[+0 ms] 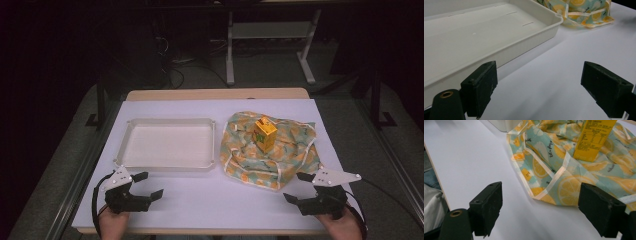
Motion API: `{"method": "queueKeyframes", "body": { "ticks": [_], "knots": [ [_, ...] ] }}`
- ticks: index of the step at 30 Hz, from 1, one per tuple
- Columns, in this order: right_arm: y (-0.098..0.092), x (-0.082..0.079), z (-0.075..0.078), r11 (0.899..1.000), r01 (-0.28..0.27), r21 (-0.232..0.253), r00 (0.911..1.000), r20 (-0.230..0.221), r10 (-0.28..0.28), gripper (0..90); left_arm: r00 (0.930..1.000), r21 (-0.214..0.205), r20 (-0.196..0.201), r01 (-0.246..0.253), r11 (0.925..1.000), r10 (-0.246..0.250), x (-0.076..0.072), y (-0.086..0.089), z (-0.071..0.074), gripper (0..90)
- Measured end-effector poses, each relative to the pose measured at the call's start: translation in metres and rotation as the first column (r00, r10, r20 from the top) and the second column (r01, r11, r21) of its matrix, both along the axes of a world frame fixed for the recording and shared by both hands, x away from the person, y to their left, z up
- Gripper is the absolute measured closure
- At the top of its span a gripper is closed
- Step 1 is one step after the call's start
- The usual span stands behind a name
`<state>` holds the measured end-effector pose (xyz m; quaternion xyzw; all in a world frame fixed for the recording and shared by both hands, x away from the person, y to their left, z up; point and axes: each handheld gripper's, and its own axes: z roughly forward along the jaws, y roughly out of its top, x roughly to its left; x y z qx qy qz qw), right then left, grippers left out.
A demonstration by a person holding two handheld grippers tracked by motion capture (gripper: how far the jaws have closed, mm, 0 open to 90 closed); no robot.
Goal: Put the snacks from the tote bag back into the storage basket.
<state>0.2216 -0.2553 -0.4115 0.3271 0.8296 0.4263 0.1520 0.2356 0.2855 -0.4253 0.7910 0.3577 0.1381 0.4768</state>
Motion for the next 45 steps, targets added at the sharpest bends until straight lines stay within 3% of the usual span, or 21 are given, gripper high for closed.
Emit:
{"method": "queueKeyframes", "body": {
  "ticks": [9, 13, 18, 24, 29, 45],
  "knots": [
    [-0.002, 0.003, 0.004, 1.000, 0.003, 0.002, 0.9997, 0.022, -0.003, 19.0, 0.9999, -0.002, 0.005, -0.010, 0.9999, 0.010, -0.002, -0.001, 0.000, 13.4],
    [-0.001, 0.007, 0.004, 1.000, 0.008, -0.013, 0.9999, 0.013, -0.008, 18.3, 0.9999, 0.008, 0.014, -0.006, 1.0000, 0.005, -0.003, -0.003, 0.001, 13.4],
    [0.000, 0.012, 0.013, 0.998, 0.012, -0.054, 0.9993, 0.035, -0.010, 18.1, 0.9996, 0.018, 0.027, 0.001, 0.9998, -0.002, -0.004, -0.003, 0.002, 13.4],
    [0.002, 0.018, 0.015, 0.998, 0.019, -0.060, 0.9997, 0.014, -0.018, 17.6, 0.9993, 0.040, 0.029, 0.023, 0.9989, -0.025, -0.005, -0.006, 0.001, 13.4],
    [0.003, 0.024, 0.022, 0.998, 0.014, -0.067, 0.9995, 0.030, -0.012, 17.1, 0.9990, 0.046, 0.034, 0.028, 0.9986, -0.029, -0.004, -0.004, 0.002, 13.4],
    [0.026, 0.046, 0.038, 0.995, -0.011, -0.101, 0.9998, 0.016, 0.013, 16.4, 0.9993, 0.054, 0.018, 0.032, 0.9980, -0.033, -0.005, 0.000, 0.002, 13.4]
  ]
}}
